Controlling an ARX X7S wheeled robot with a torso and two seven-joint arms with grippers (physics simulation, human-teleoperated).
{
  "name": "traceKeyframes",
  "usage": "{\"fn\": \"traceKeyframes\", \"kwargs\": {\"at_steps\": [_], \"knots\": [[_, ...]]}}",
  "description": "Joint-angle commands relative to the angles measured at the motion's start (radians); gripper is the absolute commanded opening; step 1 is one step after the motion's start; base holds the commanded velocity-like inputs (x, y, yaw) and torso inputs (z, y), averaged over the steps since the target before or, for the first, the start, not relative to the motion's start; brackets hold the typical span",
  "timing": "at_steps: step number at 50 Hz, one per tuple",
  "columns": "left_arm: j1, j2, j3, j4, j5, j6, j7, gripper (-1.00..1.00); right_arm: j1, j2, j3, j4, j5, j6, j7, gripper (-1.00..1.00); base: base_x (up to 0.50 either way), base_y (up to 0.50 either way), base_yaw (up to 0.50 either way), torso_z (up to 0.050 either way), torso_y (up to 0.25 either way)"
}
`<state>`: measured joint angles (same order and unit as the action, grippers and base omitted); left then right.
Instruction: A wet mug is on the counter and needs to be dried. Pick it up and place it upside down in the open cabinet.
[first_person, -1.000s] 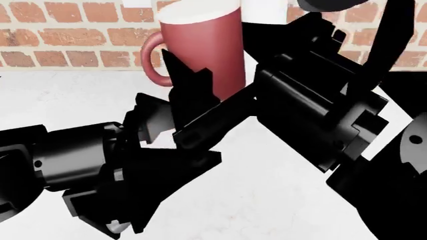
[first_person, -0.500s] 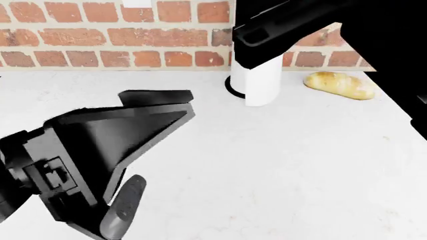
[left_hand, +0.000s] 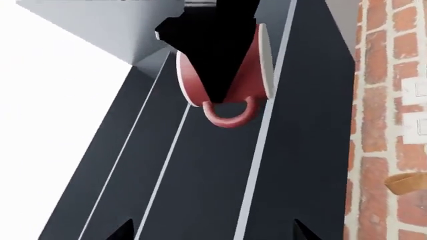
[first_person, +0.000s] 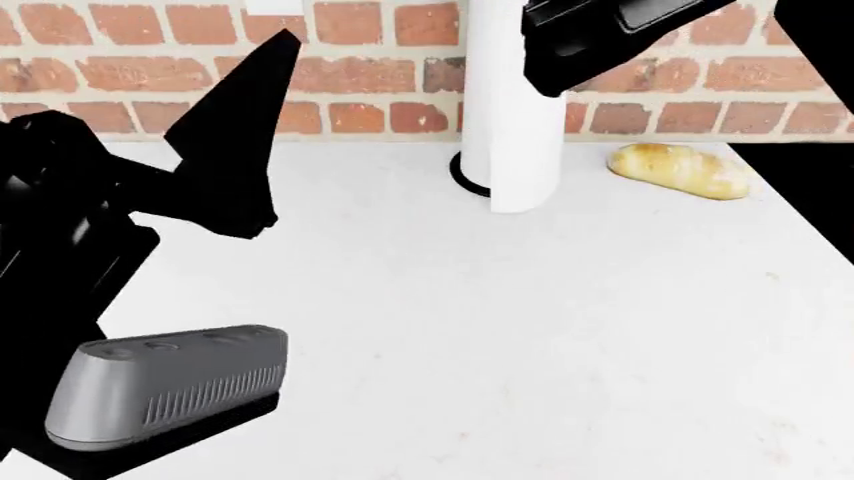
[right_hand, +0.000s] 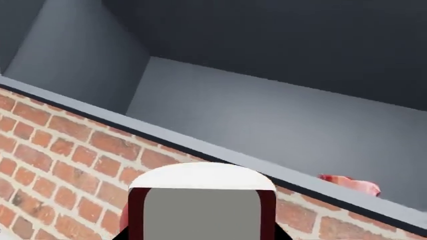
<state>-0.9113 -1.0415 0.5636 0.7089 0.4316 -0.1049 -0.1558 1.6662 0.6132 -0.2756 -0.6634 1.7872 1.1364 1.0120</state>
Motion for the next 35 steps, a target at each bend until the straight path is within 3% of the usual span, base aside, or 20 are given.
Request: {"fn": "traceKeyframes", "kwargs": {"at_steps": [1,10,18,35], "knots": [[0.081,-0.006,-0.035,0.033,-0.098,-0.071,-0.028,1.0,0.044,0.0,0.021,-0.055,-0.128,0.029,-0.068,-1.0,0.0,0.0,0.0,0.0,0.0],[0.193,-0.019,-0.049,0.045,-0.115,-0.107,-0.108,1.0,0.09,-0.014,0.023,-0.081,-0.247,0.03,-0.128,-1.0,0.0,0.0,0.0,0.0,0.0],[0.31,-0.024,-0.051,0.046,-0.133,-0.116,-0.194,1.0,0.159,-0.049,-0.03,-0.036,-0.456,0.012,-0.272,-1.0,0.0,0.0,0.0,0.0,0.0],[0.508,0.028,-0.185,0.028,-0.486,-0.152,-0.346,1.0,0.251,-0.077,-0.137,0.068,-0.704,-0.072,-0.442,-1.0,0.0,0.0,0.0,0.001,0.0]]}}
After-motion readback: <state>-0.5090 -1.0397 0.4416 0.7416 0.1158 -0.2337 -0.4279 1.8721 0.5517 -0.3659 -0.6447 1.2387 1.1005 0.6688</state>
